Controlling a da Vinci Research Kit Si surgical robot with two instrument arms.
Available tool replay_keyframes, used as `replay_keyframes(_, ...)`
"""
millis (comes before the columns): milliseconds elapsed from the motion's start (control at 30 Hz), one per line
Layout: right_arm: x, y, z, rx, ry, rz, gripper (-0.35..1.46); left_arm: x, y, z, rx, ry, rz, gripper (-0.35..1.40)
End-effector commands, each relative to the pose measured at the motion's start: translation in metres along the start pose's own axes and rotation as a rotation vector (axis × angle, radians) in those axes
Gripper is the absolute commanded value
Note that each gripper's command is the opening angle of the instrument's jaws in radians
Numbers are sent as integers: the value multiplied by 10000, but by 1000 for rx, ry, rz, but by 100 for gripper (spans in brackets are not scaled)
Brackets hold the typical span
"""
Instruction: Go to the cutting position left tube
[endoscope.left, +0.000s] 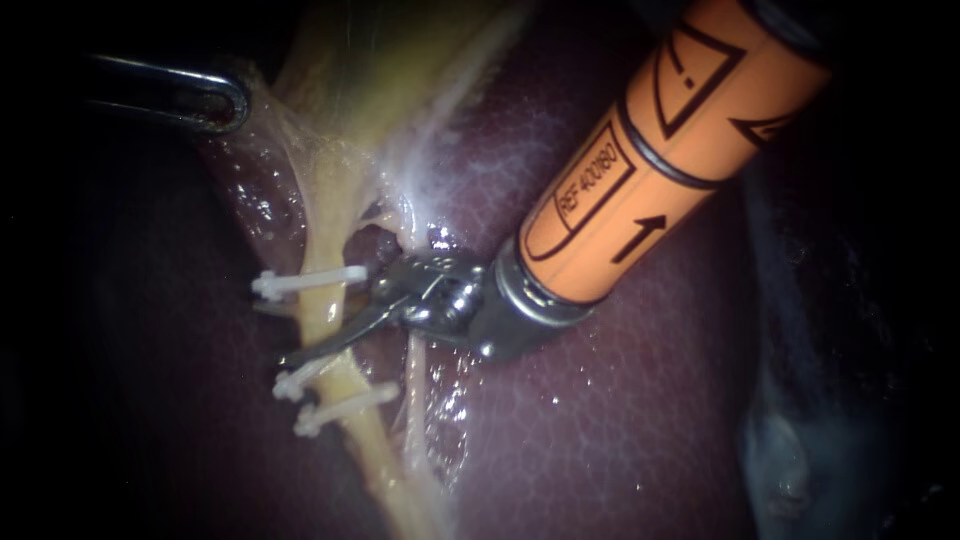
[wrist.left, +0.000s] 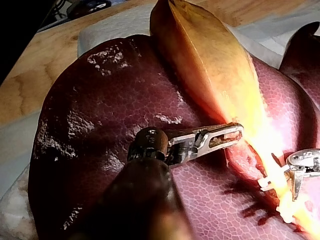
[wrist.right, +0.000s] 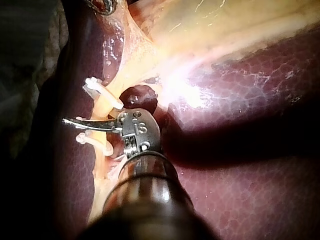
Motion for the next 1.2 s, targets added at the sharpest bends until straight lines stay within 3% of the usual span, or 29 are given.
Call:
replay_keyframes(33,0,1,1,8,3,-1,137,0,0,0,0,0,0,-35)
replay_keyframes(200,3,-1,4,15,6,-1,137,0,0,2,0,-3,-1,-35)
replay_keyframes(300,6,-7,6,18,6,0,137,0,0,4,-7,13,0,-35)
replay_keyframes(567,25,-34,16,39,11,7,137,4,1,6,-11,25,9,-35)
replay_keyframes(733,32,-45,20,76,38,6,137,5,2,7,-11,24,10,-35)
replay_keyframes(1200,33,-47,20,95,51,4,137,5,2,7,-9,25,4,-35)
